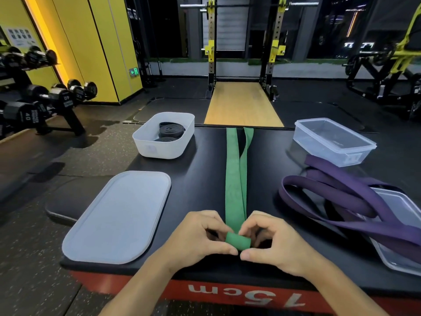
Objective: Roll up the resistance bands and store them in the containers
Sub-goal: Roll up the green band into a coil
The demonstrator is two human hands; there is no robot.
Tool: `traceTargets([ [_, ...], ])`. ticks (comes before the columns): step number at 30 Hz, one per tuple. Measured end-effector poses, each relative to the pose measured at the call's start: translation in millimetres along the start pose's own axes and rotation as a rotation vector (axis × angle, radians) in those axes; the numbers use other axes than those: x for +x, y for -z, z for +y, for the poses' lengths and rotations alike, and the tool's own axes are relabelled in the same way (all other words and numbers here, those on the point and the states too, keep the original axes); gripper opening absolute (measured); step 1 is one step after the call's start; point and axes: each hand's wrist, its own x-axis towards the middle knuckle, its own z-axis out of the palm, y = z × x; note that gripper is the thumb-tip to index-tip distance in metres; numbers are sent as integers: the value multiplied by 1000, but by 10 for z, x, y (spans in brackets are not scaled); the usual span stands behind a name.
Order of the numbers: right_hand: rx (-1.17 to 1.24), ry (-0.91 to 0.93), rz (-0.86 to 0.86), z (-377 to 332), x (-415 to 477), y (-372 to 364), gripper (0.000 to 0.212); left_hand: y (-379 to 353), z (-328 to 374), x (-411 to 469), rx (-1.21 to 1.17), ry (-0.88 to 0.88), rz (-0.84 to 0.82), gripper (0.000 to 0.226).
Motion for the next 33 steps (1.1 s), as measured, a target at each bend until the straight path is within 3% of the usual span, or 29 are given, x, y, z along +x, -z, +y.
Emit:
traceTargets([
  [4,78,-24,12,-27,-33,2,26,-14,39,-35,20,-44,-32,41],
  [14,209,-175,5,-46,-16,31,10,-34,24,-29,-56,-27,-26,19],
  [20,49,-157,-28,-11,-46,10,14,-20,6,21,17,2,-102,4],
  [24,-54,-91,-38,18,-85,11,20,-46,21,25,13,55,-179,4],
  [33,-216,85,12,34,-128,-21,8,-2,100,121,-47,172,-252,8],
])
